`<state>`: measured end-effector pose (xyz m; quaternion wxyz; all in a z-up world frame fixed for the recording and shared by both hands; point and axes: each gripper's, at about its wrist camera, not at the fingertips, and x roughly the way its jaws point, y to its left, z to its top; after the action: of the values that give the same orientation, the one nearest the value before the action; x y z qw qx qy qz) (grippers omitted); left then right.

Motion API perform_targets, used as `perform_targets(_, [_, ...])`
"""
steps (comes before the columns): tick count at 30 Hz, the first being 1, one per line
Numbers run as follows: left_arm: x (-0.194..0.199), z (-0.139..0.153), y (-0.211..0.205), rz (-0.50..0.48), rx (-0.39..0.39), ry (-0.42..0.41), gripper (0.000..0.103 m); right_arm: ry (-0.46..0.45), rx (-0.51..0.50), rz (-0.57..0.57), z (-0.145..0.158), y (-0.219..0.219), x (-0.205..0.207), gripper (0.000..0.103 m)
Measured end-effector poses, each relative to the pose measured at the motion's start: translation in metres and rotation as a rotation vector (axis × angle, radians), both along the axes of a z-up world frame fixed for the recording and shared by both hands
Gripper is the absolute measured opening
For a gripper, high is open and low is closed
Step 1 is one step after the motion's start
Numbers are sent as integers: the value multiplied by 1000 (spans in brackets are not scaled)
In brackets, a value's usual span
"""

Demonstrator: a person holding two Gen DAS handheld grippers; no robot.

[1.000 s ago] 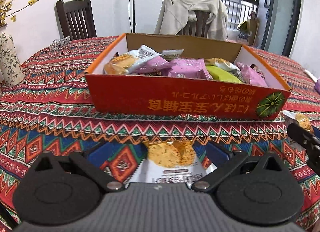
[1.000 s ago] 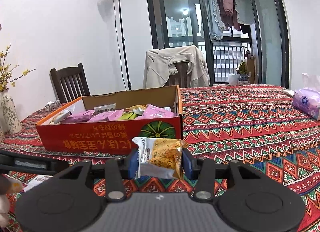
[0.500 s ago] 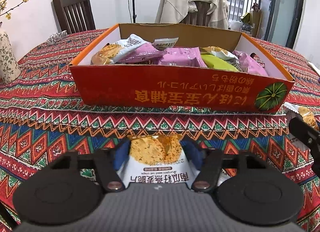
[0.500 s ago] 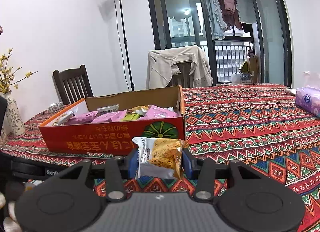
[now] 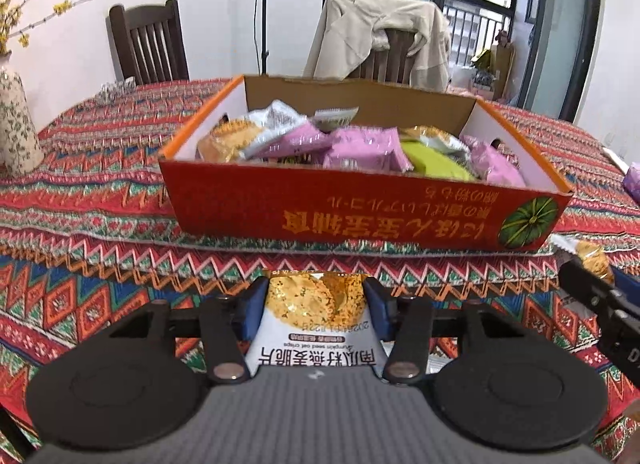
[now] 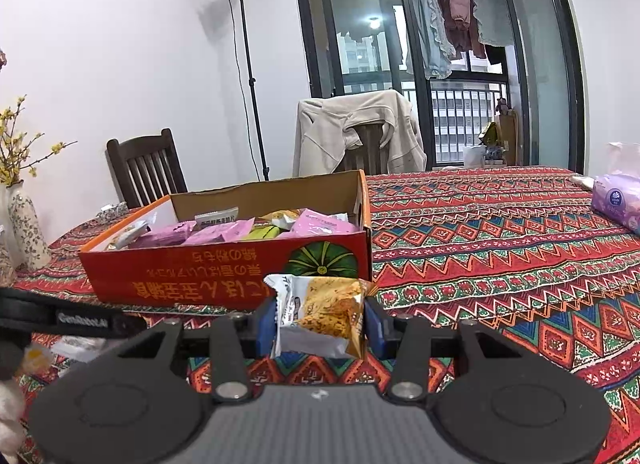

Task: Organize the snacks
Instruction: 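Carry both cracker packets over the box with both grippers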

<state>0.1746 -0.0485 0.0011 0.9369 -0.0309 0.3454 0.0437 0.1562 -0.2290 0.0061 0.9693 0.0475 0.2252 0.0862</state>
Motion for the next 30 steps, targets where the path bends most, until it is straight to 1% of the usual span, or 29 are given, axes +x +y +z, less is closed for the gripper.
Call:
perform_targets(6, [-6, 14, 2, -19, -7, -56, 53, -21, -1, 3, 1, 1, -3, 44])
perform_targets(9, [-6, 21, 4, -30, -19, -77, 53, -40, -23, 3, 3, 4, -6, 44])
perform_targets(15, [-3, 41, 7, -38, -31, -139, 53, -120, -59, 24, 25, 13, -10, 44])
perform_targets(22, [14, 64, 11, -33, -32, -200, 53, -170, -89, 36, 53, 26, 12, 44])
perform_targets(30, [40, 77, 18, -17, -41, -247, 53, -182, -96, 42, 70, 39, 49, 44])
